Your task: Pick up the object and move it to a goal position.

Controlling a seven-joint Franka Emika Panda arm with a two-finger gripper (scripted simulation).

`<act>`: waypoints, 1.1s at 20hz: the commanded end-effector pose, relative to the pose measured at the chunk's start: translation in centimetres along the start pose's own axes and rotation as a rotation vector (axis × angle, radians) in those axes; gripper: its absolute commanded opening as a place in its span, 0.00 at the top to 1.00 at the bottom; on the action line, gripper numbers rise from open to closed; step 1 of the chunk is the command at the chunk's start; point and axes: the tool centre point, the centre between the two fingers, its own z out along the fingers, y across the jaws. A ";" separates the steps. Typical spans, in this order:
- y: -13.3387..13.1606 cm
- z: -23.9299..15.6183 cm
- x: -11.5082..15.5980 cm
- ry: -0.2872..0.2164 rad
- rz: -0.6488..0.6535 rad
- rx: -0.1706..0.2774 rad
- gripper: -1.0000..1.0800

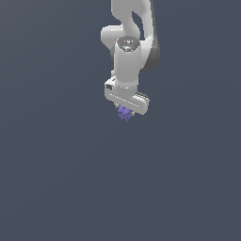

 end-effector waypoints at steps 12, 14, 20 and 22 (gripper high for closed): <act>-7.5 -12.3 -4.0 0.000 0.000 0.000 1.00; -8.4 -13.6 -4.3 -0.001 0.000 0.000 1.00; -10.1 -16.1 -5.0 -0.002 -0.001 0.001 1.00; -10.4 -16.5 -5.1 -0.002 -0.001 0.001 1.00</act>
